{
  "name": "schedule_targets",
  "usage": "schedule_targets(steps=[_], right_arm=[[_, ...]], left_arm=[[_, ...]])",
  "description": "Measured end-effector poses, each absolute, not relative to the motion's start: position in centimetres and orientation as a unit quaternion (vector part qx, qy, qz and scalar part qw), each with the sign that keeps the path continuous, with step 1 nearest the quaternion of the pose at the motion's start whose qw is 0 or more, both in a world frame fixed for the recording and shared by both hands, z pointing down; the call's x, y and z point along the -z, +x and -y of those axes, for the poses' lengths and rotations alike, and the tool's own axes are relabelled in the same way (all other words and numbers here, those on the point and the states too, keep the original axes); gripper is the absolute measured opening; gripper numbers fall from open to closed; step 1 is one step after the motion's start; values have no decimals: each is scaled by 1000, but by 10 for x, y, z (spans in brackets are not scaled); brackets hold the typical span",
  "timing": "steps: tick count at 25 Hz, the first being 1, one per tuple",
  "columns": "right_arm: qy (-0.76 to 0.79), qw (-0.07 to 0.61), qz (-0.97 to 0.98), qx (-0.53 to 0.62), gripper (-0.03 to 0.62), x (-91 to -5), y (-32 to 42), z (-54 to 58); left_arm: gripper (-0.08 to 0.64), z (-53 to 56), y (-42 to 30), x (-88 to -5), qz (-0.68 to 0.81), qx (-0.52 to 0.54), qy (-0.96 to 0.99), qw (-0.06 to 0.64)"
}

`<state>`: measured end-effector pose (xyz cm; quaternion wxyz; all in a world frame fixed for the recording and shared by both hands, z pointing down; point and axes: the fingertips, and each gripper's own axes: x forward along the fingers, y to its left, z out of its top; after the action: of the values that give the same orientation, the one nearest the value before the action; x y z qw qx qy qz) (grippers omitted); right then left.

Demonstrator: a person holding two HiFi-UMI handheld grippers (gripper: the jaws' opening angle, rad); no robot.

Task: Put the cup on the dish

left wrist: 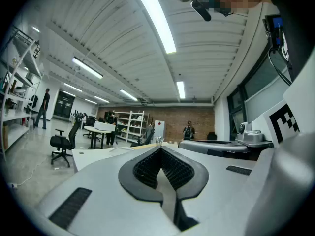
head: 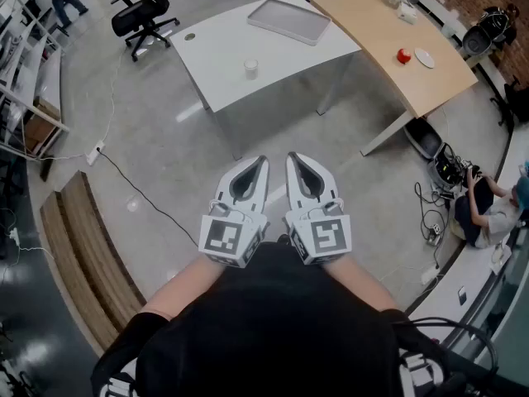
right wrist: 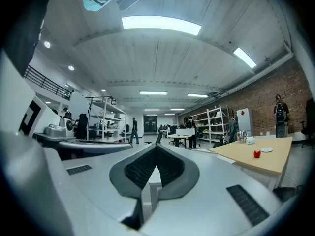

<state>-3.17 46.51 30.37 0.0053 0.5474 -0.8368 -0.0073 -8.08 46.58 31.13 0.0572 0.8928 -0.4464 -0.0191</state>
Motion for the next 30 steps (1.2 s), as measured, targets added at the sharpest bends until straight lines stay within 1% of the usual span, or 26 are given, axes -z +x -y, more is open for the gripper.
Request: schedule_targets(steps=[12, 20, 25, 30], right_arm=[[559, 8, 829, 11, 12, -301, -45, -452], [576, -25, 817, -14, 12, -307, -62, -449], [579, -20, 815, -27, 12, -317, -79, -445], [588, -17, 808, -30, 12, -323, -74, -426]], left_arm=[[-3, -455, -97, -308, 438, 21, 897, 53], [-3, -452, -130, -317, 438, 18, 897, 53], [-3, -446, -150, -325, 440, 7, 896, 58], [-3, -430, -153, -333, 446, 1, 892, 69]])
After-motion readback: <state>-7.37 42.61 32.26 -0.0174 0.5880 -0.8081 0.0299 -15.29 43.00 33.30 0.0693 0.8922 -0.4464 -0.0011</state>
